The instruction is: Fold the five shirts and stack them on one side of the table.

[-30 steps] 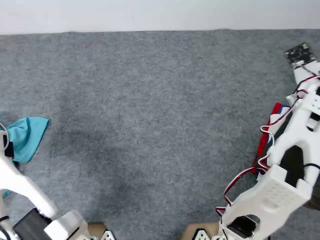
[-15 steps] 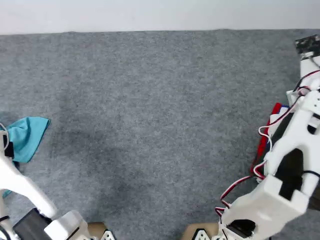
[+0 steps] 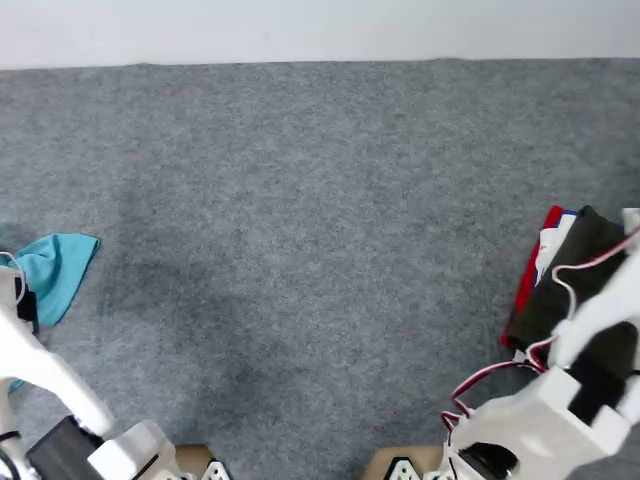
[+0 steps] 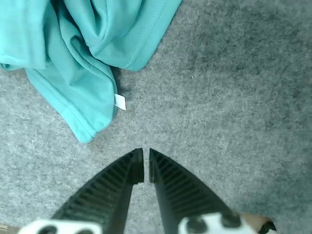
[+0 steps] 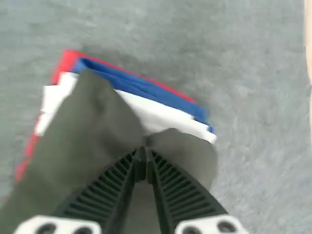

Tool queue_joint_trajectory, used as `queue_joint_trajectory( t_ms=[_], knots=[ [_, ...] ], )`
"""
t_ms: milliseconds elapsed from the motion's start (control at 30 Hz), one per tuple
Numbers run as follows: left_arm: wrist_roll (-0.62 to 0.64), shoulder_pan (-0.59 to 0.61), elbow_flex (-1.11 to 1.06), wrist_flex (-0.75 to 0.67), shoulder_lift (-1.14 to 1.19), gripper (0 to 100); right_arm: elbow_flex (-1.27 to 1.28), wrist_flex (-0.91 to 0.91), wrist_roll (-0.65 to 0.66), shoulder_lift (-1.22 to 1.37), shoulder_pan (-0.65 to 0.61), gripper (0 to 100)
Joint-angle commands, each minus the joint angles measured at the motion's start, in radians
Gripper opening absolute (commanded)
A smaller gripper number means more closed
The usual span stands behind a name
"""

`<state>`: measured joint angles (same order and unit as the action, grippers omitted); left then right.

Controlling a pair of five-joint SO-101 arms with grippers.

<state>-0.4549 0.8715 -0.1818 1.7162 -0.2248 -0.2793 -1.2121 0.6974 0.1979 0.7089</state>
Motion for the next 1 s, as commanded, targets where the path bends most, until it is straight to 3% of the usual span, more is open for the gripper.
queue_joint_trajectory(
  t_ms=[0, 333, 767, 967],
  knots=[
    [0.008, -0.009, 0.001, 0.0, -0.034, 3, -0.017, 0.065, 0.044, 0.068, 0.027, 1.0],
    [0.008, -0.009, -0.001, 0.002, -0.037, 3, -0.068, 0.323, 0.055, 0.232, -0.008, 1.0],
    [0.008, -0.009, -0.001, 0.006, -0.037, 3, -0.126, 0.001, 0.06, 0.035, -0.005, 1.2],
    [0.008, -0.009, -0.001, 0.006, -0.037, 3, -0.104, 0.025, 0.117, 0.064, 0.097, 1.2]
  ],
)
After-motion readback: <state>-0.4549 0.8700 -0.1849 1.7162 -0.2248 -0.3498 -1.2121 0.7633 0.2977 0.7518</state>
